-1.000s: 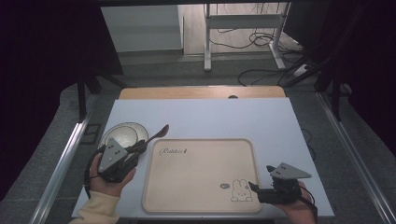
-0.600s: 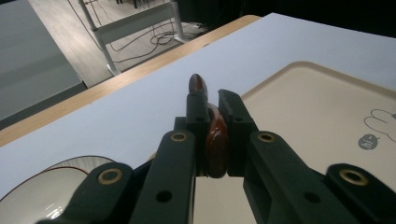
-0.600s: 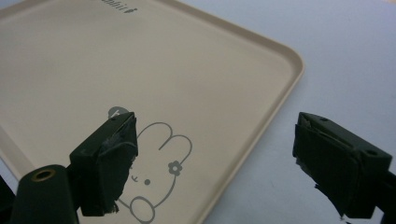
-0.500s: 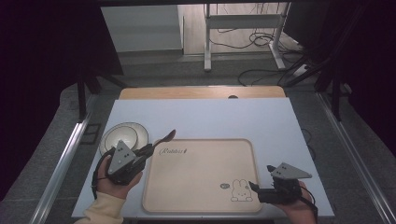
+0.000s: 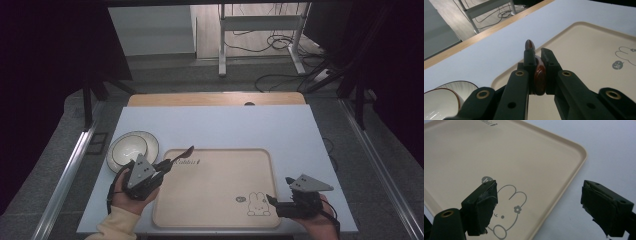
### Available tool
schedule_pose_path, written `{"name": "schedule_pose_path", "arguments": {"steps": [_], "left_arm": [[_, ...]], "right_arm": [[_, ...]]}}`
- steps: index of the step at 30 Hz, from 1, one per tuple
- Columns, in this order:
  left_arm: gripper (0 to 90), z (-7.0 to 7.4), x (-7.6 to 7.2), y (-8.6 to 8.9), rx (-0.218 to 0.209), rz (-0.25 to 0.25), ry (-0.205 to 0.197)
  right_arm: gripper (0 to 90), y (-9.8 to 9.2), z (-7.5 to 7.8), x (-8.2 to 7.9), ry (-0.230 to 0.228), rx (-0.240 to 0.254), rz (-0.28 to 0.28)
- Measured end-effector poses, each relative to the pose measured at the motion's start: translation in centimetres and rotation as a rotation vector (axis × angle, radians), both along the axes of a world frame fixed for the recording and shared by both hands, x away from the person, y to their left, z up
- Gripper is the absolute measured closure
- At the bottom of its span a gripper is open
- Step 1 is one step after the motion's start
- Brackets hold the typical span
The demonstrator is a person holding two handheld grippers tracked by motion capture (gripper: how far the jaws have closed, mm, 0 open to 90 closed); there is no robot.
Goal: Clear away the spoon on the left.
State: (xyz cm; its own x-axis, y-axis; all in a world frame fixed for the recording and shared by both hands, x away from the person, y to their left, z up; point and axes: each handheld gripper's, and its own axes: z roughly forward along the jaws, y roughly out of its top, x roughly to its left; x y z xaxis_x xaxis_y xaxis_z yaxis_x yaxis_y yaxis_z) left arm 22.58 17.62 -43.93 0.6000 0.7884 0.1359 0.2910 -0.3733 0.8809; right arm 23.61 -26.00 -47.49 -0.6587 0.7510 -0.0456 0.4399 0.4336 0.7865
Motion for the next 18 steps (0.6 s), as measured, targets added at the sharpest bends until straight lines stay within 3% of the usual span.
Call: {"name": "schedule_pose_path", "arguments": {"steps": [5, 18], "left_arm": [[84.7, -0.4, 0.1, -0.5, 0.007, -0.009, 0.011], [84.7, -1.8, 0.2, -1.5, 0.081, -0.041, 0.042]], "right_arm": [[14.4, 0.0, 0.0, 0.0, 0.0, -0.001, -0.002], [14.4, 0.0, 0.0, 0.0, 0.002, -0.006, -0.002]]}}
